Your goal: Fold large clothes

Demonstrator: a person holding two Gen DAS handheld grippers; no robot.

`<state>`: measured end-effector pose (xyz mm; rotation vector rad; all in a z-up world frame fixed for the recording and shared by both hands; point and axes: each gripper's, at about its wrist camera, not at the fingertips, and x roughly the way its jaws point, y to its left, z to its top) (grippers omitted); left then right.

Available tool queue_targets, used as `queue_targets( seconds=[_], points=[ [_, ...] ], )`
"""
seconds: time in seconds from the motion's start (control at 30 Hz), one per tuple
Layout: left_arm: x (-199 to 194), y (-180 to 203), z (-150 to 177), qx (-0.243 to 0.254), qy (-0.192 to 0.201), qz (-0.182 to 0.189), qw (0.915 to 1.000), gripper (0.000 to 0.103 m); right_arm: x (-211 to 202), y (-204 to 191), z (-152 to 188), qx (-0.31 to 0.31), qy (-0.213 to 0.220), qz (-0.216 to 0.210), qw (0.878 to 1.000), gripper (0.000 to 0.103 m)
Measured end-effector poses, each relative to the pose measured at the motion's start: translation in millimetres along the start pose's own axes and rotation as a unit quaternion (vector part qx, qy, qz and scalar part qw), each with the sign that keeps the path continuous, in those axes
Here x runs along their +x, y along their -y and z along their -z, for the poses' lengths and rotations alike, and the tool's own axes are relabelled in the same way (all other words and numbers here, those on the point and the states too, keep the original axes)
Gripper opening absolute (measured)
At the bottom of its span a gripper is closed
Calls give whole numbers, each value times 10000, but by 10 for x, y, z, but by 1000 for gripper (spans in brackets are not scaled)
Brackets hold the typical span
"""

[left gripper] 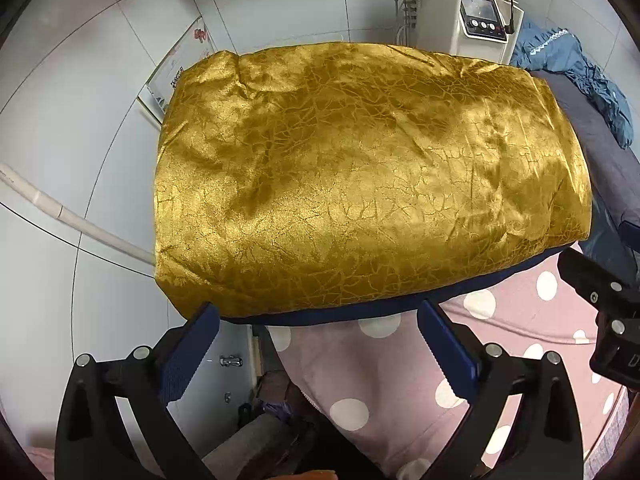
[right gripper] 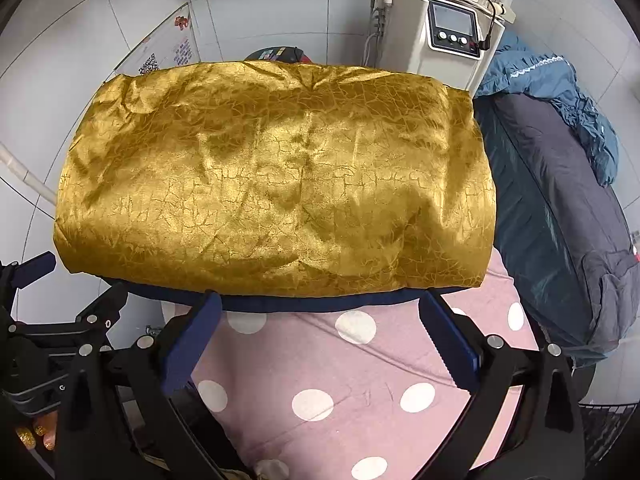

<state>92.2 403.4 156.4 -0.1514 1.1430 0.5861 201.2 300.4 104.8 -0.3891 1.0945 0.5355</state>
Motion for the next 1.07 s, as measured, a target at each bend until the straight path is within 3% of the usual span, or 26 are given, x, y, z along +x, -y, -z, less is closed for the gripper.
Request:
queue_targets(
  seconds=[1.07],
  points=[
    [-28,22,33,85,60,-89,9999,97,38,-4,1,44,-26,-20,10000,97]
  ],
)
